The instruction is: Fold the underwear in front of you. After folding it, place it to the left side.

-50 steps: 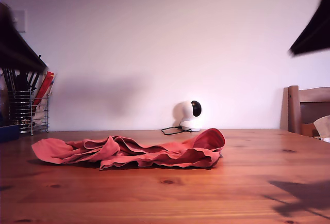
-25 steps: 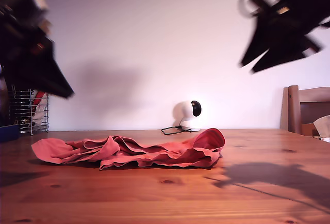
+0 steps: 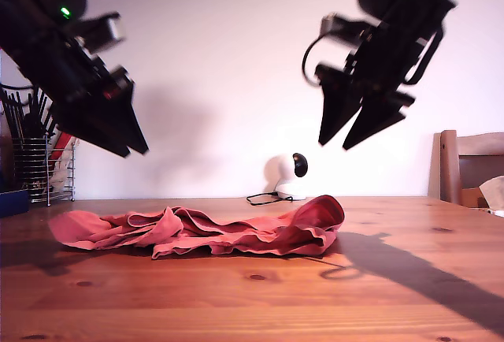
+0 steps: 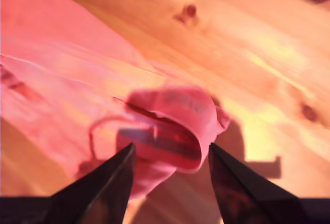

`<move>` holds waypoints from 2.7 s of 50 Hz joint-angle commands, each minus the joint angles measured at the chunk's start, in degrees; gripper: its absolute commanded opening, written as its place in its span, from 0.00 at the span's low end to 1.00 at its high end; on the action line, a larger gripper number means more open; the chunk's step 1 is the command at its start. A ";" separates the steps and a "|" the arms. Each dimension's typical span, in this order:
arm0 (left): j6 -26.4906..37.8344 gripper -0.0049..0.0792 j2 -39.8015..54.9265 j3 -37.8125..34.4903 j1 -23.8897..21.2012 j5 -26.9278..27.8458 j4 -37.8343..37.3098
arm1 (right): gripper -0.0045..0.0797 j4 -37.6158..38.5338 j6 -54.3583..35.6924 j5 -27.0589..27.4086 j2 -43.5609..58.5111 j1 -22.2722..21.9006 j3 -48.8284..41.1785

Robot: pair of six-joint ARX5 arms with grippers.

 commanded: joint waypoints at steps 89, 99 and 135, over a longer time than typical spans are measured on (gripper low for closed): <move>2.84 0.70 10.91 2.67 -3.61 -4.61 2.71 | 0.39 2.95 -7.13 10.40 12.72 1.79 5.31; 7.34 0.70 11.61 2.67 -4.42 -10.80 2.71 | 0.39 3.02 -7.10 10.40 12.72 1.79 5.31; 3.54 0.69 10.95 6.56 -5.01 -3.34 1.64 | 0.39 4.31 -7.19 10.23 12.72 1.62 5.31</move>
